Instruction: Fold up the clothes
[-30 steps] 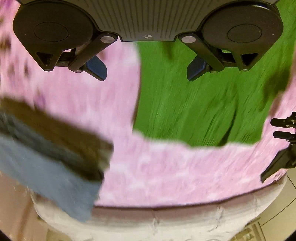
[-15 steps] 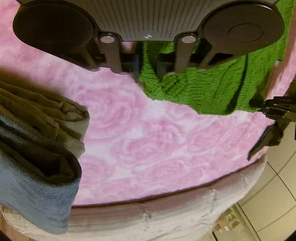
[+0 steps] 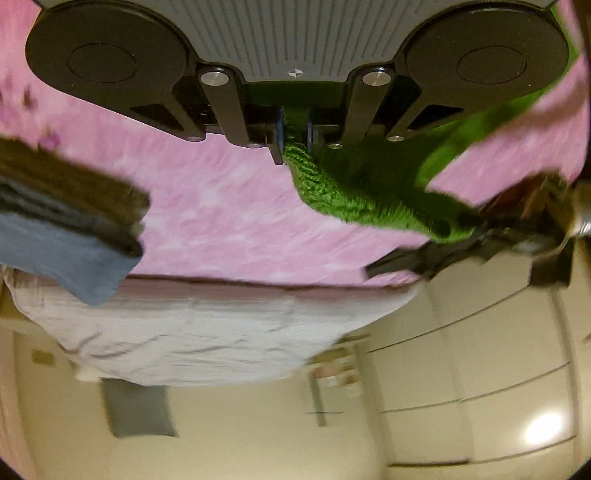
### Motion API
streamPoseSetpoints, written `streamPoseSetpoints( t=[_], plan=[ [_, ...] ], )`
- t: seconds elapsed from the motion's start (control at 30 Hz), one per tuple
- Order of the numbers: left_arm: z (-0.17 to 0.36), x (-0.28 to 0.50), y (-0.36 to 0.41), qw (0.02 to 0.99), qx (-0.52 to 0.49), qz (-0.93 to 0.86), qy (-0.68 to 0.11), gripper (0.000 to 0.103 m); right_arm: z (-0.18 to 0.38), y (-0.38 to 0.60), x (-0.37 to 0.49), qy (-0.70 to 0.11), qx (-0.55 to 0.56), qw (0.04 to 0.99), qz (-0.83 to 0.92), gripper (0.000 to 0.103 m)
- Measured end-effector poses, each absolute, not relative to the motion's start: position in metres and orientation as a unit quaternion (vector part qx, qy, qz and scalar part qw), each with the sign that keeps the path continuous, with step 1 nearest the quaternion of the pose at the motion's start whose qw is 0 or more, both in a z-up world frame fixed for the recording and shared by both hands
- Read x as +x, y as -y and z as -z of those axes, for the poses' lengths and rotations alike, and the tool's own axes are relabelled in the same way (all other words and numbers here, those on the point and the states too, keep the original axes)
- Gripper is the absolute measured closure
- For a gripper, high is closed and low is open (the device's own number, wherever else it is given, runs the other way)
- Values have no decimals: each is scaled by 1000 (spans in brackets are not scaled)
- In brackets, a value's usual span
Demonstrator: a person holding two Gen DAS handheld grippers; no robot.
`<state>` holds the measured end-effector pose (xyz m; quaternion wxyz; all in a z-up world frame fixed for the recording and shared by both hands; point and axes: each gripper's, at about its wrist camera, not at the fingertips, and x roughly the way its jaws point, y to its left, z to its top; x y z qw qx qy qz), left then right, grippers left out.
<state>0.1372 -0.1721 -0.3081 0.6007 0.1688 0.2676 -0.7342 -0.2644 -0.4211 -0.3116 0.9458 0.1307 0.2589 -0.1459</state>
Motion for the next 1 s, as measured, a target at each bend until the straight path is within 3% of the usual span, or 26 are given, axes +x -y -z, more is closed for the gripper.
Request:
streamPoseSetpoints(
  t=[0.13, 0.17, 0.2, 0.27, 0.3, 0.37, 0.5, 0.57, 0.77, 0.9, 0.93, 1.0],
  plan=[
    [356, 92, 97, 597, 201, 708, -318, 88, 346, 337, -302, -340, 133, 922, 132, 92],
    [367, 84, 80, 606, 204, 695, -329, 85, 355, 318, -309, -358, 130, 913, 148, 87],
    [374, 79, 64, 616, 187, 681, -349, 85, 362, 299, -317, -368, 132, 904, 171, 80],
    [377, 74, 40, 635, 144, 659, -378, 82, 365, 274, -334, -348, 184, 893, 218, 39],
    [374, 73, 31, 642, 118, 651, -387, 80, 363, 265, -342, -331, 218, 889, 231, 37],
    [368, 71, 14, 656, 67, 634, -404, 66, 355, 254, -355, -288, 281, 882, 246, 37],
    [358, 69, 18, 674, -23, 599, -432, 60, 342, 254, -362, -199, 375, 859, 285, 37],
    [365, 74, 26, 664, -74, 574, -474, 51, 344, 267, -357, -167, 441, 832, 293, 37],
    [392, 90, 50, 657, -144, 502, -545, 48, 376, 298, -337, -131, 595, 734, 301, 38],
    [402, 101, 60, 658, -168, 493, -544, 51, 391, 321, -330, -124, 624, 706, 310, 38],
    [403, 103, 63, 659, -166, 495, -542, 54, 393, 326, -326, -128, 623, 706, 312, 42],
    [405, 105, 73, 659, -155, 503, -538, 69, 397, 335, -317, -138, 618, 706, 316, 72]
  ],
)
